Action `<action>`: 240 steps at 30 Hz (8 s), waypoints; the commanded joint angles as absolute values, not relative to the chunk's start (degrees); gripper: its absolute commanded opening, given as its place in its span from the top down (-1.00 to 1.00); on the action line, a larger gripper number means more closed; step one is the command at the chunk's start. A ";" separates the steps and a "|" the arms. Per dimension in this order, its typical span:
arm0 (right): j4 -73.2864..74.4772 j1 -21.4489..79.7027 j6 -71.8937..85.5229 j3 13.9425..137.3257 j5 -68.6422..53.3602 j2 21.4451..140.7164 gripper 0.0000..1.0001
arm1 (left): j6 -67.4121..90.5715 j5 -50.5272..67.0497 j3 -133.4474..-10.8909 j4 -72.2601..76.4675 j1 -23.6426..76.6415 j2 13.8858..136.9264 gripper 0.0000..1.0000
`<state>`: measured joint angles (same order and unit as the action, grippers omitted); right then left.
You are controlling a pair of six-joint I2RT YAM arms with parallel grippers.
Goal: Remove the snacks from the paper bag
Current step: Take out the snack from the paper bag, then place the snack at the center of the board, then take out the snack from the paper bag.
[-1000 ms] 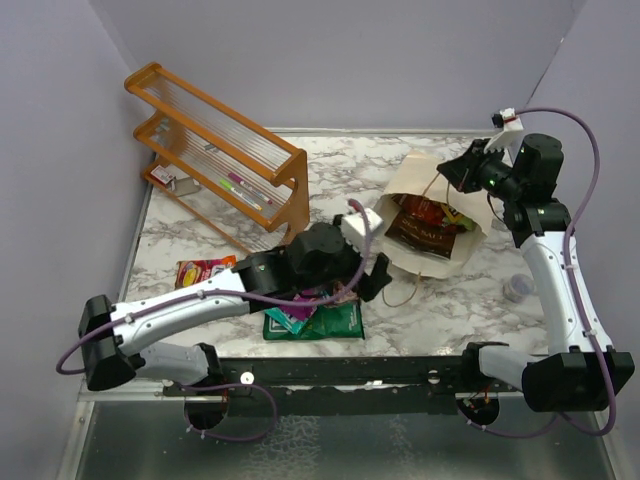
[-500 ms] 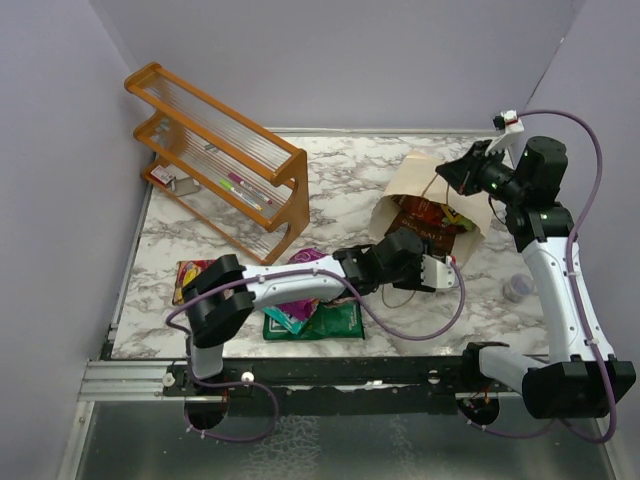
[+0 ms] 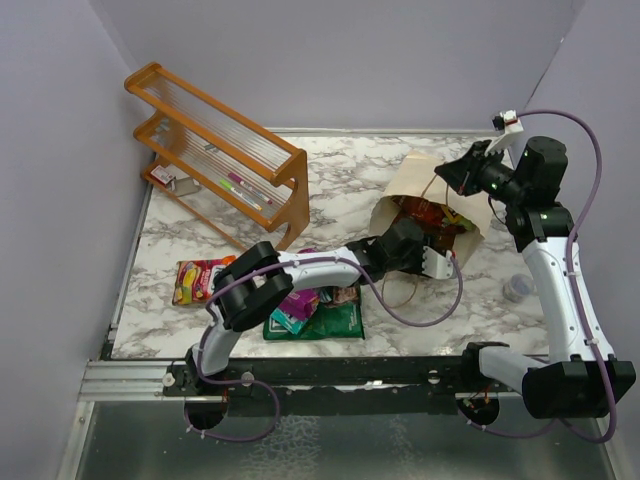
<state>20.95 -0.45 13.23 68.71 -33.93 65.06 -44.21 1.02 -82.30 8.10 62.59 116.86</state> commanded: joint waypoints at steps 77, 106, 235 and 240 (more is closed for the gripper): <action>18.15 -1.14 12.16 68.40 -14.89 66.71 0.97 | -9.67 -19.92 -105.74 -24.31 61.15 81.95 1.00; 17.36 -1.14 12.14 66.62 -16.64 66.67 0.97 | 16.45 -10.56 -117.52 -53.13 43.01 95.41 1.00; 21.60 -1.14 13.86 74.23 -31.07 62.72 0.97 | -26.46 13.54 -110.77 39.57 58.38 149.87 0.18; 21.78 -1.14 13.82 74.22 -31.05 62.58 0.97 | -27.61 11.03 -114.24 36.28 58.10 152.59 0.17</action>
<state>22.00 -0.86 13.28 72.97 -29.52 64.07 -26.96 12.38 -111.31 38.83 58.39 150.36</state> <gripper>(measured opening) 0.020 0.414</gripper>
